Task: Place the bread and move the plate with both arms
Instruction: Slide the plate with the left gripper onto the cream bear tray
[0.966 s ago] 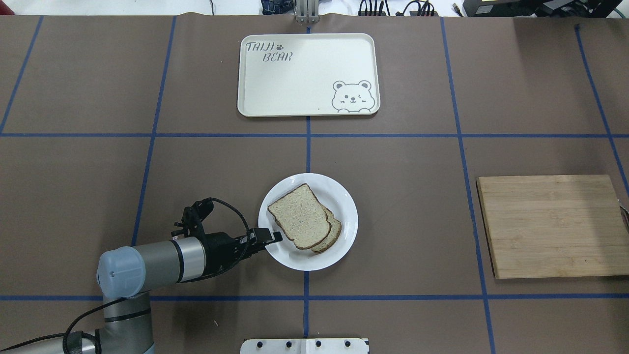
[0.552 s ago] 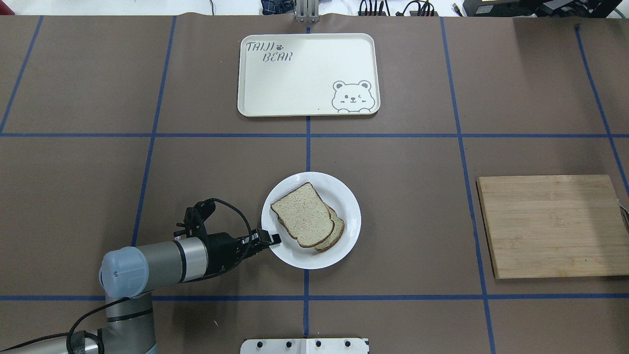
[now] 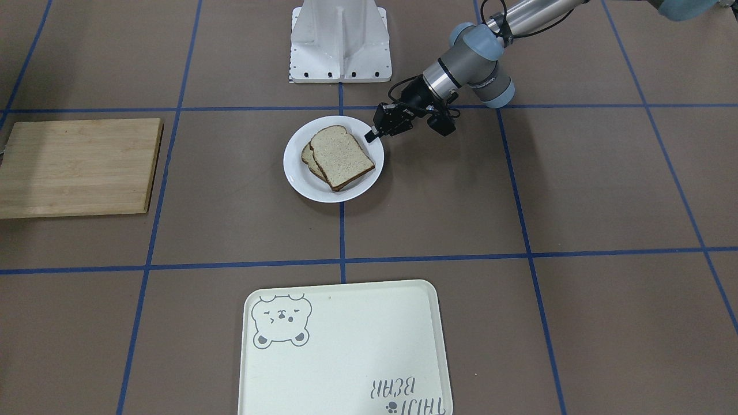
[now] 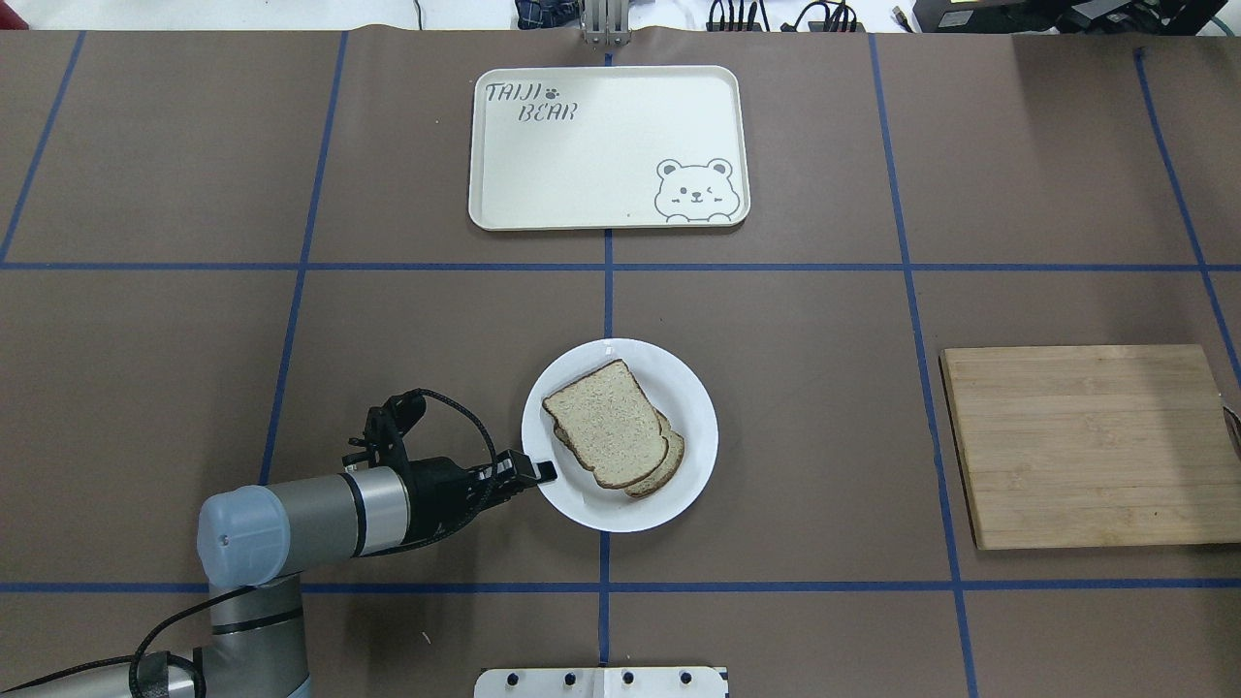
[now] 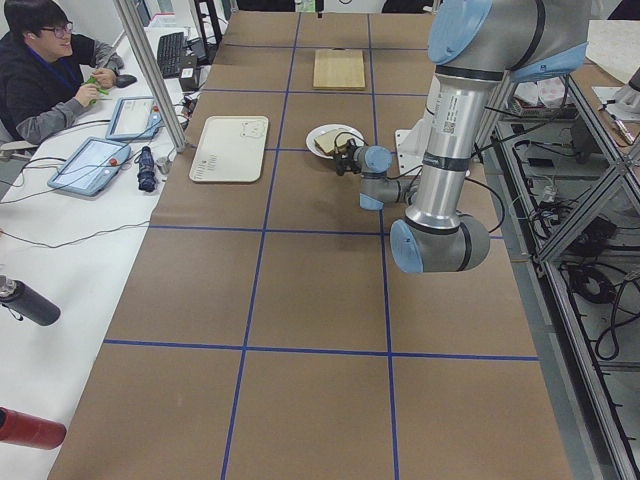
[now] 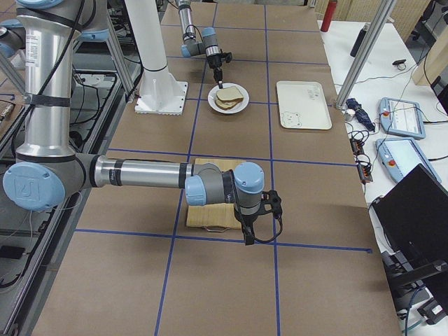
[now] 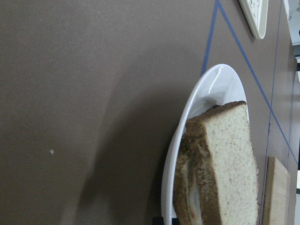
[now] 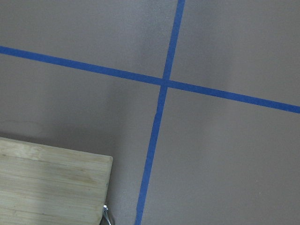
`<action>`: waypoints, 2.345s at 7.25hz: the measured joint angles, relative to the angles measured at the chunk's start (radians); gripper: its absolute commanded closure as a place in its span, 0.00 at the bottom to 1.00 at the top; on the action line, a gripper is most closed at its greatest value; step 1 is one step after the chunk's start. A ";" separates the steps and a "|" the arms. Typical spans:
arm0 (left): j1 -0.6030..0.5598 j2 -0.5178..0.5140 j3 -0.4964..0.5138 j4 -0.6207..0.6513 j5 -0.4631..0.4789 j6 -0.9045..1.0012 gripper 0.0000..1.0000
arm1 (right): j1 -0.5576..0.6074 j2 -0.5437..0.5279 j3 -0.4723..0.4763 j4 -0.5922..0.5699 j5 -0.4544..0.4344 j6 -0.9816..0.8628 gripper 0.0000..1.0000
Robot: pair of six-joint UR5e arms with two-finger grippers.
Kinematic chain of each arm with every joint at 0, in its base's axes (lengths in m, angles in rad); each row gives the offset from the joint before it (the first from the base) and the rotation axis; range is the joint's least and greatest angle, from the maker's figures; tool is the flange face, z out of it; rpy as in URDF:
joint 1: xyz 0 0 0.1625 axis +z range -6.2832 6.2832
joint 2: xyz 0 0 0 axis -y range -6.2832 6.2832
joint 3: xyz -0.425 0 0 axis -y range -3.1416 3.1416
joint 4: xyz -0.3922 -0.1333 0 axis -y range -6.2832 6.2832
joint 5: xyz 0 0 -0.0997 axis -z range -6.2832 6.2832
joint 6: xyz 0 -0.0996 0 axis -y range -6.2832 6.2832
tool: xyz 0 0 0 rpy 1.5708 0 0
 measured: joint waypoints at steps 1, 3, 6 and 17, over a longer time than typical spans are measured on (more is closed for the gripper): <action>-0.002 -0.001 -0.009 -0.001 0.000 -0.001 1.00 | 0.000 0.002 -0.002 0.000 0.000 0.000 0.00; -0.024 -0.015 -0.027 0.001 0.015 -0.006 1.00 | 0.000 0.005 -0.003 0.000 0.000 0.000 0.00; -0.104 -0.079 -0.016 0.046 0.074 -0.176 1.00 | 0.000 0.010 -0.008 0.000 -0.001 0.000 0.00; -0.291 -0.563 0.586 0.356 0.329 -0.640 0.01 | -0.001 0.082 -0.091 0.002 -0.003 -0.003 0.00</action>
